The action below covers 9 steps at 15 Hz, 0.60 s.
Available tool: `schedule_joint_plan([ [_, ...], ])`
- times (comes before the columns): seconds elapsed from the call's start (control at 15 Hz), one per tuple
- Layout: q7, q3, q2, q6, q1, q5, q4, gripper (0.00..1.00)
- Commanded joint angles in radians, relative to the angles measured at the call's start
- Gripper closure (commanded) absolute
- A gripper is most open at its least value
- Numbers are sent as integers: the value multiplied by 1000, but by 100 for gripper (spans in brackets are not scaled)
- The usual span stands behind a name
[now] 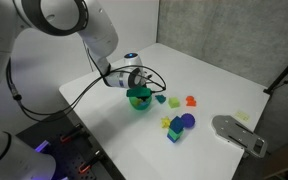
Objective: Move the yellow toy from the bowl to the stack of blocks
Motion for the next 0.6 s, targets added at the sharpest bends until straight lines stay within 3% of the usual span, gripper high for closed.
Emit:
schedule_joint_plan([
  [0.0, 21, -3, -58, -25, 20, 0, -36, 98],
  [0.07, 27, -8, -62, -21, 29, -3, -38, 94],
  [0.13, 27, -5, -65, -25, 31, -2, -40, 73],
  [0.53, 93, -5, -37, -8, 63, 19, -25, 29],
])
